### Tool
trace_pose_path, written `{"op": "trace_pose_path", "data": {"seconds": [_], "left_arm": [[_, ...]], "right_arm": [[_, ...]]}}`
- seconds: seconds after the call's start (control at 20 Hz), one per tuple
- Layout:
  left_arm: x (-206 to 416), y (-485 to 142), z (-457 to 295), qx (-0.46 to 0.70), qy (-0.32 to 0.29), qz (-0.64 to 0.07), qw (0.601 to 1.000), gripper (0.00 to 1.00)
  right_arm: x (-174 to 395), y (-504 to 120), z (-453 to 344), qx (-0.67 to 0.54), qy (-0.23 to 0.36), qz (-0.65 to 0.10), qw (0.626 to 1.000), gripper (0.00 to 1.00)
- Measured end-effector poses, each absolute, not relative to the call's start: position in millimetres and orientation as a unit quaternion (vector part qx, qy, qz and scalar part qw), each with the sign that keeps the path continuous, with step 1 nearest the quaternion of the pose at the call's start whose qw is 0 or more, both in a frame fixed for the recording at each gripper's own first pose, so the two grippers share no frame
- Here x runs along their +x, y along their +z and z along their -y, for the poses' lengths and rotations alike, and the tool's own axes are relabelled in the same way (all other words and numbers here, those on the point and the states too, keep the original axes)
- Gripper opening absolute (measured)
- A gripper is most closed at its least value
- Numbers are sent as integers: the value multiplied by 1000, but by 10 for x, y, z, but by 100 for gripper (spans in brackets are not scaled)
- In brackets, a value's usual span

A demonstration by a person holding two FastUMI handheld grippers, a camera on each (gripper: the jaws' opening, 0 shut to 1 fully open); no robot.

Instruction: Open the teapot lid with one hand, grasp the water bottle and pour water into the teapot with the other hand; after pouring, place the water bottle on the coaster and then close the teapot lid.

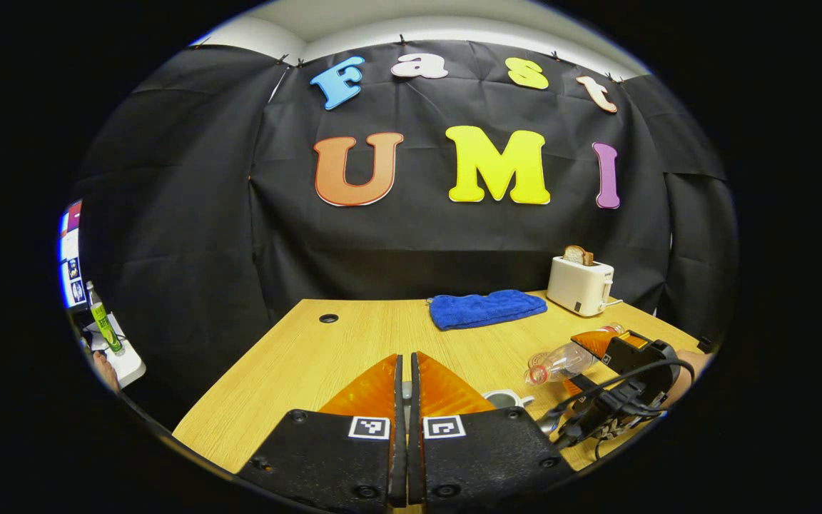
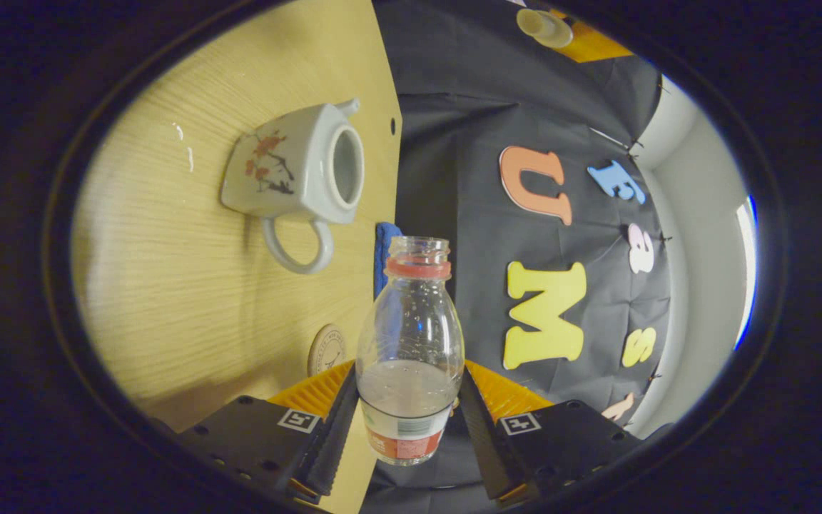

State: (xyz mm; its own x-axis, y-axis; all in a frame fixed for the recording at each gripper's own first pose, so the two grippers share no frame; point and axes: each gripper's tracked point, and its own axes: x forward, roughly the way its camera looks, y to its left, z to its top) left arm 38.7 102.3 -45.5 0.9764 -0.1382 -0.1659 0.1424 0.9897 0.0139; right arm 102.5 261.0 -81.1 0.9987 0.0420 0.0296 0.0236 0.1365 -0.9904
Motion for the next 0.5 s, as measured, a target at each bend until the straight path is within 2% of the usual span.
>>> {"op": "trace_pose_path", "data": {"seconds": [0.05, 0.5], "left_arm": [[383, -463, -1014, 14, -70, -84, 994, 3], [372, -446, -980, 17, -77, -82, 993, 3]], "right_arm": [[1010, -791, -2624, -665, 4, 34, 746, 76], [977, -688, -2787, -720, -15, 72, 690, 78]]}}
